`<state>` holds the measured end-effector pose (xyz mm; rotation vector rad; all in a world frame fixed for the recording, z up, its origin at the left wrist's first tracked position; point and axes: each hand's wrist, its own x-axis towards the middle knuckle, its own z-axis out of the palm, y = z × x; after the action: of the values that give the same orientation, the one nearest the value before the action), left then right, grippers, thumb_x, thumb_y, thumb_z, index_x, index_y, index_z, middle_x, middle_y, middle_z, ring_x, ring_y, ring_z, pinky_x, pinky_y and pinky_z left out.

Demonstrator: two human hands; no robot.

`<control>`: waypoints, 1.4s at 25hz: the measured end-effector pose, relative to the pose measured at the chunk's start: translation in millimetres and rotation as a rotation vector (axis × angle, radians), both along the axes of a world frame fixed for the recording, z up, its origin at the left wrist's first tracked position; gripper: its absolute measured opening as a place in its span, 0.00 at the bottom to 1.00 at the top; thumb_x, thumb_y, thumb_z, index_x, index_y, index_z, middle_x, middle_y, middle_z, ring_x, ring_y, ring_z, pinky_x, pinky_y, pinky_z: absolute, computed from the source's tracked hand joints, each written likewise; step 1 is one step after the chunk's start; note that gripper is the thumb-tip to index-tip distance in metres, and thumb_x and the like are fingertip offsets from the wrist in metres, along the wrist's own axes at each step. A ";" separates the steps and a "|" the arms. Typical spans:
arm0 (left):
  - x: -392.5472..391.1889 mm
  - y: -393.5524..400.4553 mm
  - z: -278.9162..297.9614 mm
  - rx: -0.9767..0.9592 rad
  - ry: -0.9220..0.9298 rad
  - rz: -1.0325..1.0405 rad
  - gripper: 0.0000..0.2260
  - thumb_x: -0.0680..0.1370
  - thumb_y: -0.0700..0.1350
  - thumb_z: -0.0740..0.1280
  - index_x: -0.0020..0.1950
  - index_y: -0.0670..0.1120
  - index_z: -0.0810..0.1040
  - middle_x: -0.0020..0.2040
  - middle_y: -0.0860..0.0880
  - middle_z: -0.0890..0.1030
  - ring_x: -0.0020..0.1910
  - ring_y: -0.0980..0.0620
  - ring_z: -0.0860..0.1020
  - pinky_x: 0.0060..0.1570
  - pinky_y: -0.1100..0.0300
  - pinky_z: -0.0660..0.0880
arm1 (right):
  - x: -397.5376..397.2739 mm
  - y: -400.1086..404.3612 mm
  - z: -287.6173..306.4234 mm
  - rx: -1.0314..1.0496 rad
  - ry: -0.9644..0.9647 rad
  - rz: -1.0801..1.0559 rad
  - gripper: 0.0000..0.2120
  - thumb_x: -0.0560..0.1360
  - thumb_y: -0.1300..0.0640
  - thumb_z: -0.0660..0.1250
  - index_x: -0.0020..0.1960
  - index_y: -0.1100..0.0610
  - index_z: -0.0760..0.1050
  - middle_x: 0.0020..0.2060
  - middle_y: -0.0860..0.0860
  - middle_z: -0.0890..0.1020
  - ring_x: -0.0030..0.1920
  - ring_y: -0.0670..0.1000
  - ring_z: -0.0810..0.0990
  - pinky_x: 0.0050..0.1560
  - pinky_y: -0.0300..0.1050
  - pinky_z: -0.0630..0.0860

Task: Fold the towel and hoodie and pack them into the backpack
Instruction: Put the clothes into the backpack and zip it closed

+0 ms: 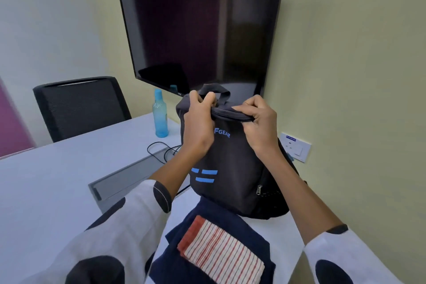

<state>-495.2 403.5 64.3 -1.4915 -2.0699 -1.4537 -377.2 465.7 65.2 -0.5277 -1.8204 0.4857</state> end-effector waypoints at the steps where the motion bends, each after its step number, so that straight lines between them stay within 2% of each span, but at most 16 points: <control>1: -5.8 -13.5 8.2 0.019 0.058 0.035 0.15 0.68 0.28 0.58 0.47 0.46 0.67 0.49 0.48 0.64 0.40 0.54 0.65 0.36 0.70 0.64 | -7.8 -9.7 7.1 0.010 0.022 0.023 0.13 0.69 0.73 0.68 0.50 0.63 0.83 0.36 0.52 0.72 0.38 0.46 0.71 0.42 0.30 0.67; 3: -19.9 -41.5 21.6 0.052 0.120 0.100 0.18 0.67 0.26 0.59 0.50 0.46 0.70 0.51 0.46 0.66 0.42 0.50 0.66 0.38 0.68 0.62 | -24.4 -30.2 17.4 -0.001 0.062 0.073 0.12 0.69 0.73 0.69 0.50 0.63 0.83 0.35 0.47 0.71 0.38 0.40 0.71 0.42 0.28 0.67; 6: -47.1 -81.8 32.2 0.029 0.144 0.169 0.15 0.72 0.28 0.60 0.53 0.43 0.74 0.54 0.44 0.70 0.42 0.46 0.68 0.43 0.60 0.66 | -51.7 -73.3 20.9 -0.090 0.114 0.152 0.12 0.70 0.71 0.70 0.51 0.62 0.83 0.35 0.46 0.72 0.37 0.39 0.72 0.42 0.27 0.67; 10: -78.0 -149.8 28.2 0.124 -0.285 0.110 0.04 0.74 0.43 0.61 0.46 0.44 0.71 0.37 0.59 0.69 0.36 0.57 0.67 0.40 0.58 0.68 | -90.1 -140.6 2.2 -0.329 0.123 0.262 0.13 0.70 0.71 0.71 0.52 0.60 0.83 0.41 0.53 0.76 0.39 0.40 0.75 0.44 0.28 0.69; 14: -106.3 -229.6 15.3 0.103 -0.376 0.166 0.08 0.74 0.46 0.64 0.43 0.42 0.69 0.31 0.58 0.66 0.29 0.60 0.66 0.30 0.61 0.71 | -129.4 -211.6 -27.3 -0.530 0.093 0.361 0.15 0.69 0.72 0.70 0.52 0.59 0.83 0.44 0.54 0.80 0.43 0.47 0.77 0.49 0.38 0.75; 18: -129.7 -309.5 -6.1 -0.035 -0.380 0.278 0.11 0.74 0.43 0.65 0.48 0.36 0.72 0.36 0.52 0.67 0.31 0.57 0.68 0.26 0.65 0.71 | -157.7 -285.5 -58.3 -0.639 0.029 0.467 0.13 0.69 0.68 0.72 0.52 0.58 0.82 0.47 0.57 0.82 0.46 0.51 0.80 0.51 0.43 0.78; 20: -144.1 -346.6 -24.7 -0.165 -0.278 0.297 0.02 0.75 0.40 0.65 0.42 0.44 0.74 0.41 0.51 0.69 0.36 0.57 0.71 0.34 0.63 0.73 | -162.0 -320.1 -73.7 -0.687 -0.027 0.499 0.13 0.70 0.67 0.72 0.52 0.56 0.82 0.48 0.56 0.82 0.48 0.52 0.80 0.53 0.45 0.78; 22: -155.6 -374.8 -50.3 -0.343 -0.064 0.333 0.15 0.76 0.34 0.63 0.41 0.55 0.72 0.48 0.49 0.69 0.45 0.49 0.70 0.42 0.59 0.69 | -159.8 -349.7 -87.5 -0.710 -0.091 0.503 0.12 0.72 0.67 0.71 0.53 0.55 0.82 0.48 0.55 0.80 0.49 0.52 0.80 0.54 0.45 0.78; 23: -157.9 -387.9 -61.1 -0.372 -0.024 0.347 0.16 0.76 0.33 0.63 0.44 0.55 0.72 0.50 0.48 0.69 0.47 0.47 0.69 0.45 0.58 0.67 | -158.3 -361.1 -92.3 -0.701 -0.125 0.504 0.13 0.72 0.66 0.71 0.53 0.54 0.82 0.48 0.55 0.80 0.49 0.51 0.79 0.53 0.43 0.77; 26: -158.3 -419.8 -82.5 -0.311 0.016 0.370 0.13 0.73 0.32 0.65 0.51 0.48 0.74 0.55 0.46 0.71 0.47 0.47 0.70 0.44 0.63 0.66 | -155.2 -381.3 -95.4 -0.566 -0.244 0.525 0.13 0.73 0.63 0.71 0.55 0.51 0.81 0.48 0.55 0.78 0.49 0.50 0.78 0.48 0.31 0.72; 28: -150.2 -434.7 -91.2 -0.186 -0.022 0.379 0.17 0.72 0.32 0.67 0.58 0.46 0.72 0.60 0.46 0.69 0.46 0.49 0.74 0.47 0.62 0.70 | -154.4 -385.1 -91.7 -0.454 -0.357 0.540 0.15 0.72 0.61 0.72 0.58 0.50 0.80 0.50 0.54 0.78 0.50 0.49 0.77 0.48 0.30 0.70; 30: -129.2 -444.4 -105.7 0.062 -0.144 0.458 0.13 0.75 0.40 0.68 0.59 0.47 0.71 0.59 0.50 0.69 0.40 0.56 0.76 0.47 0.57 0.76 | -152.4 -382.9 -91.4 -0.423 -0.439 0.574 0.18 0.71 0.57 0.73 0.60 0.50 0.78 0.53 0.52 0.79 0.52 0.48 0.78 0.53 0.34 0.72; 31: -113.8 -448.6 -115.7 0.152 -0.222 0.478 0.10 0.77 0.47 0.68 0.54 0.47 0.72 0.53 0.52 0.71 0.36 0.58 0.76 0.44 0.54 0.78 | -150.2 -379.2 -93.2 -0.440 -0.454 0.596 0.19 0.71 0.55 0.74 0.60 0.50 0.78 0.54 0.51 0.80 0.54 0.46 0.78 0.55 0.36 0.73; 32: -98.4 -452.0 -126.0 0.168 -0.298 0.453 0.13 0.75 0.56 0.68 0.49 0.48 0.71 0.47 0.54 0.73 0.34 0.57 0.75 0.41 0.52 0.78 | -147.3 -374.4 -94.8 -0.481 -0.446 0.624 0.18 0.71 0.53 0.74 0.60 0.50 0.78 0.54 0.50 0.80 0.54 0.45 0.79 0.55 0.38 0.74; 33: -85.9 -454.6 -137.9 0.090 -0.352 0.384 0.18 0.72 0.63 0.68 0.45 0.50 0.71 0.41 0.54 0.73 0.34 0.56 0.74 0.39 0.53 0.77 | -143.7 -368.9 -96.2 -0.547 -0.417 0.660 0.17 0.72 0.53 0.73 0.60 0.51 0.78 0.53 0.49 0.81 0.54 0.44 0.79 0.54 0.38 0.75; 35: -72.5 -453.4 -161.2 -0.227 -0.267 0.285 0.24 0.65 0.70 0.68 0.42 0.51 0.71 0.38 0.55 0.73 0.34 0.56 0.73 0.37 0.58 0.73 | -135.8 -356.0 -95.8 -0.680 -0.361 0.759 0.12 0.75 0.55 0.70 0.58 0.52 0.79 0.51 0.48 0.83 0.51 0.40 0.80 0.49 0.34 0.74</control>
<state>-567.8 -50.0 -96.9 -1.0544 -2.5556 -1.4069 -513.1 109.6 -30.6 -0.3613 -2.1587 1.6495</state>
